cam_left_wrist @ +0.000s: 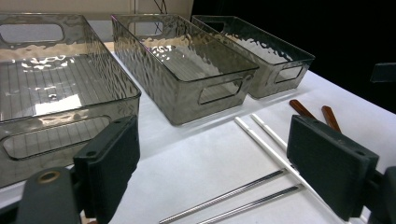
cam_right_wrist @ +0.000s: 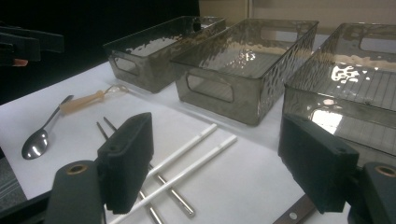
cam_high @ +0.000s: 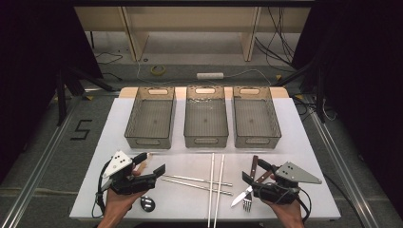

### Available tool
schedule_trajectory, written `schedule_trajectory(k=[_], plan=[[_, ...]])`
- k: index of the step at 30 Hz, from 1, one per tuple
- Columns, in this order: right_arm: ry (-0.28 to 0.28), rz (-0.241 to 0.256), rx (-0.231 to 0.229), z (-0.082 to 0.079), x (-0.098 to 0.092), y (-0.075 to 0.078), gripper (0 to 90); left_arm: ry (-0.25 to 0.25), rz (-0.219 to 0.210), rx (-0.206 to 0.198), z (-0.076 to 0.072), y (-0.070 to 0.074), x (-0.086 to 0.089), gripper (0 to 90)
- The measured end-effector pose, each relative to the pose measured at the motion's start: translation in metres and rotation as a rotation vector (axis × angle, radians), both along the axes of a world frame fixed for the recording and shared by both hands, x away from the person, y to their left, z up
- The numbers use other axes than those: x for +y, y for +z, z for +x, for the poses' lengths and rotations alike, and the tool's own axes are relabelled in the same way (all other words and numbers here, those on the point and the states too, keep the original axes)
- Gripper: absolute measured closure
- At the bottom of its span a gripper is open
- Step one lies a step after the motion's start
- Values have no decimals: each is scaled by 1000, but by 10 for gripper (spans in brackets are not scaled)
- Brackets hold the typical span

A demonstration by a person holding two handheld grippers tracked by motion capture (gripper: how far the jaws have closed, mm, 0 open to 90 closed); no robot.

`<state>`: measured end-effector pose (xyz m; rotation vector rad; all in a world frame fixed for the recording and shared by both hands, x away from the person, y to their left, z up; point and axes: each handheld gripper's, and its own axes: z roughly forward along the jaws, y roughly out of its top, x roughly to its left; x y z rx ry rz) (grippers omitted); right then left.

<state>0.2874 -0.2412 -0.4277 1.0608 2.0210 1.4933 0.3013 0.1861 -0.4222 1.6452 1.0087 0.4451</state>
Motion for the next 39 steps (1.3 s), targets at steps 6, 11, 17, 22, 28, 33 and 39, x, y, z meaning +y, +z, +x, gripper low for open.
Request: schedule_trajectory(k=[6, 11, 17, 22, 28, 33, 39], plan=[[-6, -4, 8, 0, 1, 0, 276, -1, 4, 11, -1, 0, -3, 167], [-36, -17, 17, -1, 2, 0, 276, 11, -4, 25, -3, 1, -8, 167], [-46, -32, 22, -2, 4, 0, 276, 7, 11, 80, -8, 0, -23, 175], [-57, -45, 23, -3, 5, -1, 281, 12, 17, 116, -10, -1, -33, 180], [-71, -55, 30, -4, 7, -1, 281, 20, 33, 168, -13, -7, -48, 189], [-66, -61, 27, -4, 7, 0, 283, 7, 84, 205, -14, -12, -69, 191], [-73, -67, 27, -4, 6, -1, 283, -24, 153, 216, -15, -20, -93, 207]])
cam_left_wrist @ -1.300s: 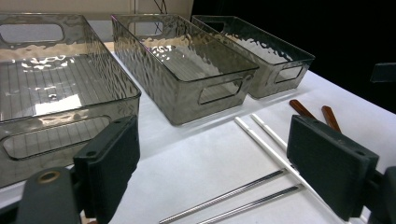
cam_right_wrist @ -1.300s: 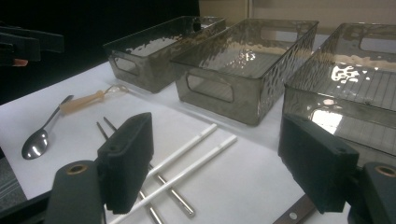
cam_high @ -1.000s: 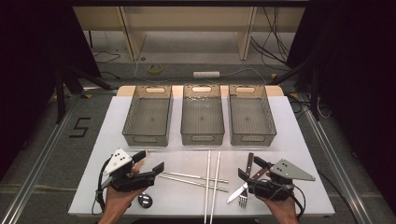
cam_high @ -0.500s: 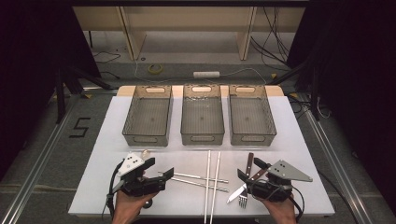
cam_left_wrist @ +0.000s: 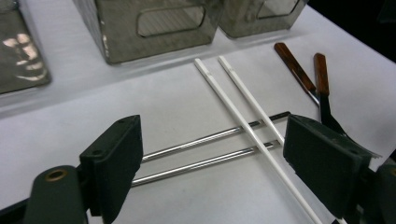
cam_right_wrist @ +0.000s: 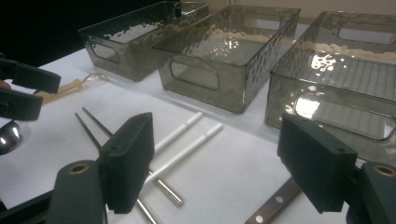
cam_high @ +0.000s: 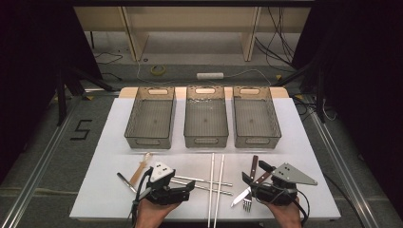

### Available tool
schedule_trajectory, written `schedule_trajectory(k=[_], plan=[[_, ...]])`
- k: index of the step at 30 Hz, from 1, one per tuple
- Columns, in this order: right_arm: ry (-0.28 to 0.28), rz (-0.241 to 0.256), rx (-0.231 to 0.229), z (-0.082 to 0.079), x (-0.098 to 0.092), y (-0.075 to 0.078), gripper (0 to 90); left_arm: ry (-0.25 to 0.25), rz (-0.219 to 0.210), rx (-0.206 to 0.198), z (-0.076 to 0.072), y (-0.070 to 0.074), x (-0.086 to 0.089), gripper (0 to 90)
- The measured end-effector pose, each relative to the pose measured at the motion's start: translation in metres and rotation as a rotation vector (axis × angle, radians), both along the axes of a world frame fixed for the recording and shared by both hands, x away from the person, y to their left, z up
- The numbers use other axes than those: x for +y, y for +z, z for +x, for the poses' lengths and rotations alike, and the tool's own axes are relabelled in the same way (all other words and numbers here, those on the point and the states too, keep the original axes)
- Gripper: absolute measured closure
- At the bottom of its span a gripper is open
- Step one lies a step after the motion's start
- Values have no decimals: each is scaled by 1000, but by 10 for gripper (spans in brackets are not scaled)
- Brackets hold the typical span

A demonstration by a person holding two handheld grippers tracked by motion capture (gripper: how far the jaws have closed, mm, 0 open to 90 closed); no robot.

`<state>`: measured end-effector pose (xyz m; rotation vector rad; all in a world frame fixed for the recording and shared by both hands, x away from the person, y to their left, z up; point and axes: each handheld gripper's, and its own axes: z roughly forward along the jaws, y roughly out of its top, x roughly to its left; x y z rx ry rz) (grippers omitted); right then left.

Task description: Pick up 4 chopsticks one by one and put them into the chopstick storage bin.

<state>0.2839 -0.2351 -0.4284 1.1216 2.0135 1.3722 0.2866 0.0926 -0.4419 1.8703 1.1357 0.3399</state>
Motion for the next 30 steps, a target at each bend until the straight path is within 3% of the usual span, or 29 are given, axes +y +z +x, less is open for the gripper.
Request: schedule_trajectory(k=[11, 17, 21, 26, 30], plan=[[-1, -9, 4, 0, 1, 0, 285, -46, 59, 30, -9, -16, -34, 265], [0, -13, 2, 0, 0, 0, 286, -51, 53, 68, -10, -25, -42, 286], [1, -14, 4, 1, 1, 0, 286, -91, 80, 71, -11, -28, -52, 317], [5, -18, 0, 0, 1, 0, 287, -105, 97, 104, -13, -37, -60, 330], [6, -13, 2, 0, 0, 0, 289, -112, 106, 100, -12, -37, -64, 338]])
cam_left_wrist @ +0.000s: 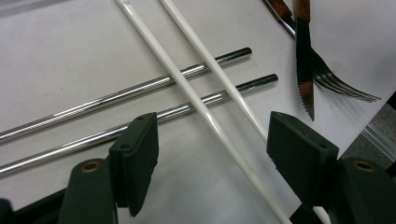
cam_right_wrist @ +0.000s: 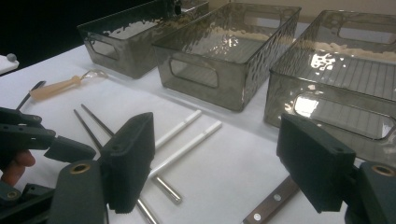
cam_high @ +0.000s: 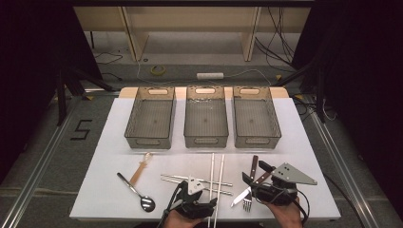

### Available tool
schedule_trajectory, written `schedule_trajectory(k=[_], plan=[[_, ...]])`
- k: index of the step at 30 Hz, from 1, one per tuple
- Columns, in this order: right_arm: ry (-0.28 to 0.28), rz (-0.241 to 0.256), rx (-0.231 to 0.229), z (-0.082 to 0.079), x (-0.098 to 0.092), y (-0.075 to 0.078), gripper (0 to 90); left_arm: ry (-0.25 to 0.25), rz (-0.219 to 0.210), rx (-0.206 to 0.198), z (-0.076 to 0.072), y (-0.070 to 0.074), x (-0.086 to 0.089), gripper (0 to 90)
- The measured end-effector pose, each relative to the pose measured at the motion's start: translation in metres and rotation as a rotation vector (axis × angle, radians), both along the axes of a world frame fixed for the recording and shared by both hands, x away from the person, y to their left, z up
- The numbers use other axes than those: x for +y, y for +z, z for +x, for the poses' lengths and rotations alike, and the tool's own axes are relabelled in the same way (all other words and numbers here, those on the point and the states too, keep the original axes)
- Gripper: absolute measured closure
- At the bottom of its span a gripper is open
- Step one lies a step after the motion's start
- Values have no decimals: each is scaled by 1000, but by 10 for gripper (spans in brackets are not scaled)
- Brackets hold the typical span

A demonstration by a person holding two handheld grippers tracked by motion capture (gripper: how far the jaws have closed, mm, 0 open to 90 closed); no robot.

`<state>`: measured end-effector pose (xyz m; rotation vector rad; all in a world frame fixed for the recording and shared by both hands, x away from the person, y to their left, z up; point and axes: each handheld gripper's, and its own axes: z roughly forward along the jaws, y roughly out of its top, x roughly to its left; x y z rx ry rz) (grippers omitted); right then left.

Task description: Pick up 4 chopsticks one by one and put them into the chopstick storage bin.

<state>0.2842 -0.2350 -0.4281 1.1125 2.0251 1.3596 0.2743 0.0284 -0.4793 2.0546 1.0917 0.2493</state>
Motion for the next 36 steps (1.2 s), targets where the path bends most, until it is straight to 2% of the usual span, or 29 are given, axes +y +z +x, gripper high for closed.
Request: schedule_trajectory(k=[16, 36], plan=[[2, 3, -1, 0, 0, 0, 291, 3, 28, 12, 2, -4, -4, 426], [6, -1, 3, 0, 0, 0, 295, -2, 67, 15, 2, -8, -5, 467]])
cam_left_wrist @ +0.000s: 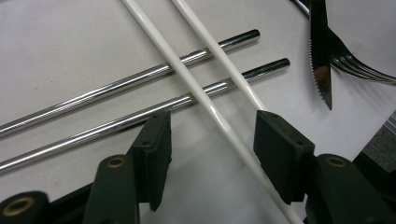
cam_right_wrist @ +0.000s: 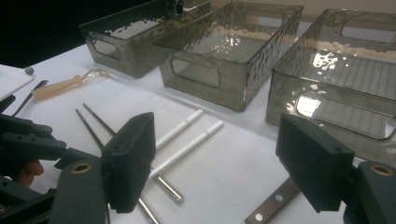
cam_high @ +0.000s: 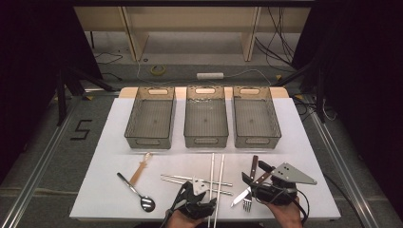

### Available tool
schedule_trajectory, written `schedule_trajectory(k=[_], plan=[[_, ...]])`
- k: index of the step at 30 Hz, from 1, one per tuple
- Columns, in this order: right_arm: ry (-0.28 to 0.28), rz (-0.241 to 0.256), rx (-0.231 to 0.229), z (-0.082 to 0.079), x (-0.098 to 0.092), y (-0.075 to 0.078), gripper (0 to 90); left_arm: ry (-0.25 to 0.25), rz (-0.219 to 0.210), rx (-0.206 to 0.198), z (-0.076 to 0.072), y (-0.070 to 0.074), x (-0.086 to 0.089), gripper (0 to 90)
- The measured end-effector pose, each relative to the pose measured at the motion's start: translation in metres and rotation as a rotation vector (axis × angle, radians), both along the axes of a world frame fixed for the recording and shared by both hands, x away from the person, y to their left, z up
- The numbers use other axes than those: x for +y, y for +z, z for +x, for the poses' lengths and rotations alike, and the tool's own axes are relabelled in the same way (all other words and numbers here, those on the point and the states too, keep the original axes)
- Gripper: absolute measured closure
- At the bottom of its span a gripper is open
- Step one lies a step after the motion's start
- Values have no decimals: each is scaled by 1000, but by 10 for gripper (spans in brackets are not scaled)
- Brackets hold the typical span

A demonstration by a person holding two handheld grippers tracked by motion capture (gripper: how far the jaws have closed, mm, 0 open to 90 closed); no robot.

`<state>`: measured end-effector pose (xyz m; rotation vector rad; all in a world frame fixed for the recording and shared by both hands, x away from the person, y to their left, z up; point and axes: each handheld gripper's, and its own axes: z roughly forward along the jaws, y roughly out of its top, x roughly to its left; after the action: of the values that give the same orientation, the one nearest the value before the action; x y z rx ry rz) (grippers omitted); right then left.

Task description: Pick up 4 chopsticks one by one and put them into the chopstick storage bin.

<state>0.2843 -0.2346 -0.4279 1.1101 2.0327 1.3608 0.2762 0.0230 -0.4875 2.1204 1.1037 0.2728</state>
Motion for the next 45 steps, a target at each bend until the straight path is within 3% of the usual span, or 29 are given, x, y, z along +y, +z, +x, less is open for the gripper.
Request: schedule_trajectory(k=[11, 31, 45], plan=[[9, -5, -1, 0, 1, 0, 299, -2, 27, -9, 2, 1, 3, 575], [10, -10, 7, 0, 2, -1, 305, 18, 24, -1, 4, 1, 7, 692], [7, -12, 11, 0, 1, -2, 307, 47, 0, -3, 4, -1, 12, 778]])
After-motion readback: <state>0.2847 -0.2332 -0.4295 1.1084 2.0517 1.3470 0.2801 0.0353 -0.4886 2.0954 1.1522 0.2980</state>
